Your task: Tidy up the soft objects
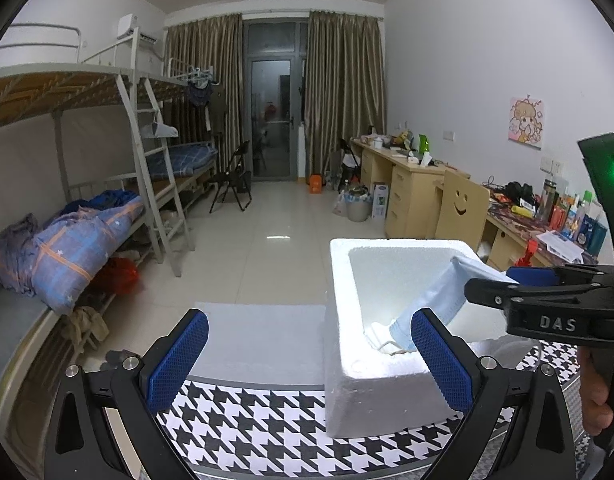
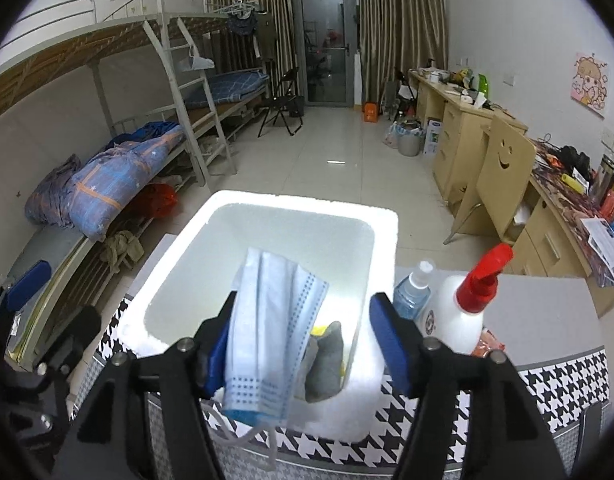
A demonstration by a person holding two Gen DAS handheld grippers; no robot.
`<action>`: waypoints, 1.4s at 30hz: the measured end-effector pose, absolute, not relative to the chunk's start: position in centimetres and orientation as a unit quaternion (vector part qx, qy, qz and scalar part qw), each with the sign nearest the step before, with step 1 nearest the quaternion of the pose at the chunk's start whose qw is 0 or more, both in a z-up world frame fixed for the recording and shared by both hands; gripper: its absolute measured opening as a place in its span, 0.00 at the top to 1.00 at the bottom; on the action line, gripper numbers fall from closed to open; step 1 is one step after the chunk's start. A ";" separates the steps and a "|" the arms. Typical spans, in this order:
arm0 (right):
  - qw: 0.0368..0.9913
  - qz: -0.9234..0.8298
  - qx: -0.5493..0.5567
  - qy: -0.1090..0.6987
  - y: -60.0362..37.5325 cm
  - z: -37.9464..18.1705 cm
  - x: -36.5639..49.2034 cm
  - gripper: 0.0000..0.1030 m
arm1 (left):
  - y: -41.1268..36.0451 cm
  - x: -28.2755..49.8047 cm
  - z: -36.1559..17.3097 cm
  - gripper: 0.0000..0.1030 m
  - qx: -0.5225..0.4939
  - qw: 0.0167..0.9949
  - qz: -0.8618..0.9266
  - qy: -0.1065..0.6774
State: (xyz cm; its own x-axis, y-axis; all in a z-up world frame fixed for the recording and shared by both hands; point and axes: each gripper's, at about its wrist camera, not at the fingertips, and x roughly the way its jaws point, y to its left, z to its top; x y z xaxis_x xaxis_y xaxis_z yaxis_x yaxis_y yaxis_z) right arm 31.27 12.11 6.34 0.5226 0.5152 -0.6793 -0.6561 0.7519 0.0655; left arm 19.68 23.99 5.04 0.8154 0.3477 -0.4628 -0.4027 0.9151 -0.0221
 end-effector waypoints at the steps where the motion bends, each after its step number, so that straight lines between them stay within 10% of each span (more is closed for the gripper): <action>1: 0.864 0.345 -0.097 0.354 12.1 6.4 31.3 0.33 | 24.0 19.5 5.1 0.01 -0.061 0.951 0.198 0.229; 42: 0.845 0.372 -0.008 0.384 11.1 7.6 33.3 0.22 | 24.3 19.3 4.5 0.01 -0.058 0.951 0.191 0.238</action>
State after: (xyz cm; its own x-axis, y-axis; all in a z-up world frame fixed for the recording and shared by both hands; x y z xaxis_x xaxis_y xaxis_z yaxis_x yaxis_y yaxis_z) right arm 33.32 11.12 7.58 0.4288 0.6224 -0.6548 -0.6341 0.7236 0.2726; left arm 19.28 24.27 4.51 0.8139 0.3365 -0.4736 -0.3911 0.9202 -0.0184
